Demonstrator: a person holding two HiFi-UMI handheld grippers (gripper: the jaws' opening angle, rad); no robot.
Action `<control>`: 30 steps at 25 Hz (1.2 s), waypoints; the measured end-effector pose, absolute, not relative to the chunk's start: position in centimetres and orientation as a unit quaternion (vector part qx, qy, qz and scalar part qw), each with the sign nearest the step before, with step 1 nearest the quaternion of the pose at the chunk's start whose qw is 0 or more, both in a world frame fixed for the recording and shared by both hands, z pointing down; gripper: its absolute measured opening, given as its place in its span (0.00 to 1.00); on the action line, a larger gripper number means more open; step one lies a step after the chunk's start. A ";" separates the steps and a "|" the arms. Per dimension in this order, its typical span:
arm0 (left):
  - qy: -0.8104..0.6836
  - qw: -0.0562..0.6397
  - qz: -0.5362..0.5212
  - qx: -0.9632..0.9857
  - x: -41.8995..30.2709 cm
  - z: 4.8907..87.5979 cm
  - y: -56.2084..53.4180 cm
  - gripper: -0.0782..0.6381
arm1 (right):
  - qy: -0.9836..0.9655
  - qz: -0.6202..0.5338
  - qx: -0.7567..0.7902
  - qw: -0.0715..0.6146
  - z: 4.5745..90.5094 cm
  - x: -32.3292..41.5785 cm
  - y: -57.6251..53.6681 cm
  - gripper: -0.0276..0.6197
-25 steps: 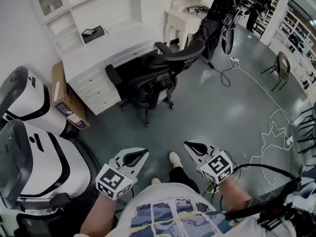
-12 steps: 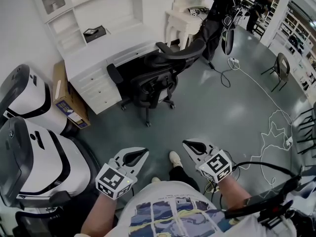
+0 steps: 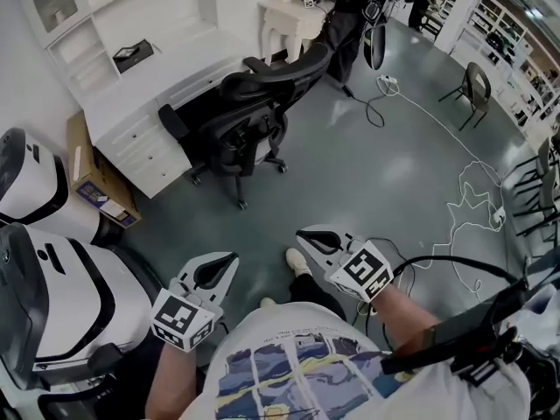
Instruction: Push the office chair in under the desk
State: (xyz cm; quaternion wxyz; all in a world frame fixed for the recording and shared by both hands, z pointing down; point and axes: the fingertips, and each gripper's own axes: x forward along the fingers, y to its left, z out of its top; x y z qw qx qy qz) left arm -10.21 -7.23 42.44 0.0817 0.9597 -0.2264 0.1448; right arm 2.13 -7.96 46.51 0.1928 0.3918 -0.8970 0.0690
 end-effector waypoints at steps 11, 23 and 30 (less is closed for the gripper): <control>-0.227 0.091 0.147 0.958 -10.4 42.6 -6.8 0.13 | -0.901 0.076 0.382 0.188 45.8 1.2 -7.6 0.08; -0.222 0.098 0.153 0.958 -9.5 43.2 -6.6 0.13 | -0.903 0.080 0.376 0.192 46.4 1.4 -7.2 0.08; -0.223 0.105 0.157 0.956 -9.2 43.2 -6.5 0.13 | -0.905 0.083 0.371 0.192 46.5 1.6 -7.3 0.08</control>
